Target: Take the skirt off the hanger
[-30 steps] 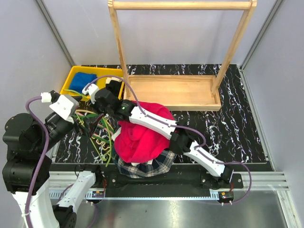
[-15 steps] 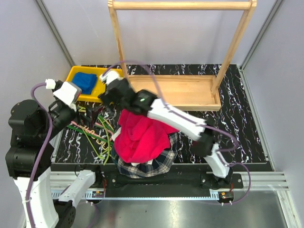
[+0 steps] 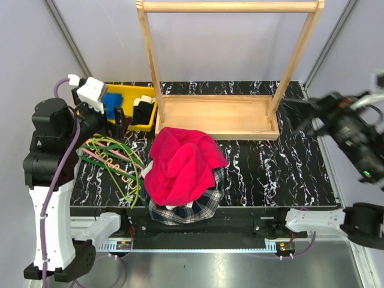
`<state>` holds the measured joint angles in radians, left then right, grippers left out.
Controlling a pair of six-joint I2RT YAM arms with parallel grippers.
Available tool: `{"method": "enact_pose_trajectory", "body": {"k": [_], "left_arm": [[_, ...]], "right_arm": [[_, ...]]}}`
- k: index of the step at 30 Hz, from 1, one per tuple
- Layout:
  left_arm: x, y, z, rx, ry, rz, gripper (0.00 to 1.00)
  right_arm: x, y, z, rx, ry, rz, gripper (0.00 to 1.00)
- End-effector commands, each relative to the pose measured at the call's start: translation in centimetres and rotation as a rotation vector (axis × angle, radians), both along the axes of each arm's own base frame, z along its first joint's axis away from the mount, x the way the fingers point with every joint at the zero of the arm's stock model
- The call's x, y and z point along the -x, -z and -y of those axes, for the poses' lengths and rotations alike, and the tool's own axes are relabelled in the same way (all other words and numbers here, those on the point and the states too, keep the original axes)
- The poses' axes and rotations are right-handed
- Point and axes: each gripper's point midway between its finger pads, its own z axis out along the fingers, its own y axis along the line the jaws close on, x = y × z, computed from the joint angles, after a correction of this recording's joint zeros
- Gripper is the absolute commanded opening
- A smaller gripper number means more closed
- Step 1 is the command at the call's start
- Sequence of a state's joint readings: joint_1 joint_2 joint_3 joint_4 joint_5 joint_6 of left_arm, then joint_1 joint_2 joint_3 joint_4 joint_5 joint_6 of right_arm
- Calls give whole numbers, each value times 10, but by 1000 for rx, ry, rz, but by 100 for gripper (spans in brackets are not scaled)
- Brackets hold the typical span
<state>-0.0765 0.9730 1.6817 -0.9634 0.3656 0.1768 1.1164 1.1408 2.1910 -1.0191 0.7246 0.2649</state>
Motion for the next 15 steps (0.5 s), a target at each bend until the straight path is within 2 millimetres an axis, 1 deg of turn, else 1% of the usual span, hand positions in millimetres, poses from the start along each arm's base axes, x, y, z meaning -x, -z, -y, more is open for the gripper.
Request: {"method": "enact_pose_trajectory", "body": {"k": [1, 2, 4, 6, 10, 11, 12, 13, 15], "left_arm": [[7, 11, -13, 20, -89, -3, 99], [8, 15, -13, 24, -92, -11, 99], [8, 21, -13, 30, -97, -31, 99], [6, 23, -12, 47, -100, -48, 99], [5, 18, -9, 70, -94, -51, 99], [4, 18, -9, 71, -96, -52, 99], [4, 18, -10, 69, -97, -53, 99], [4, 18, -10, 67, -98, -52, 99], [5, 19, -11, 65, -103, -53, 99]], "right_arm": [[5, 60, -3, 13, 0, -140, 100], [14, 57, 10, -35, -17, -129, 99], [17, 65, 9, -51, -30, -141, 100], [19, 66, 10, -59, -39, -143, 100], [14, 68, 0, -19, -39, -149, 100], [10, 71, -6, 7, -32, -155, 100], [8, 70, -8, 16, -29, -157, 100], [5, 74, -15, 40, -27, -166, 99], [3, 74, -17, 57, -28, -164, 100]]}}
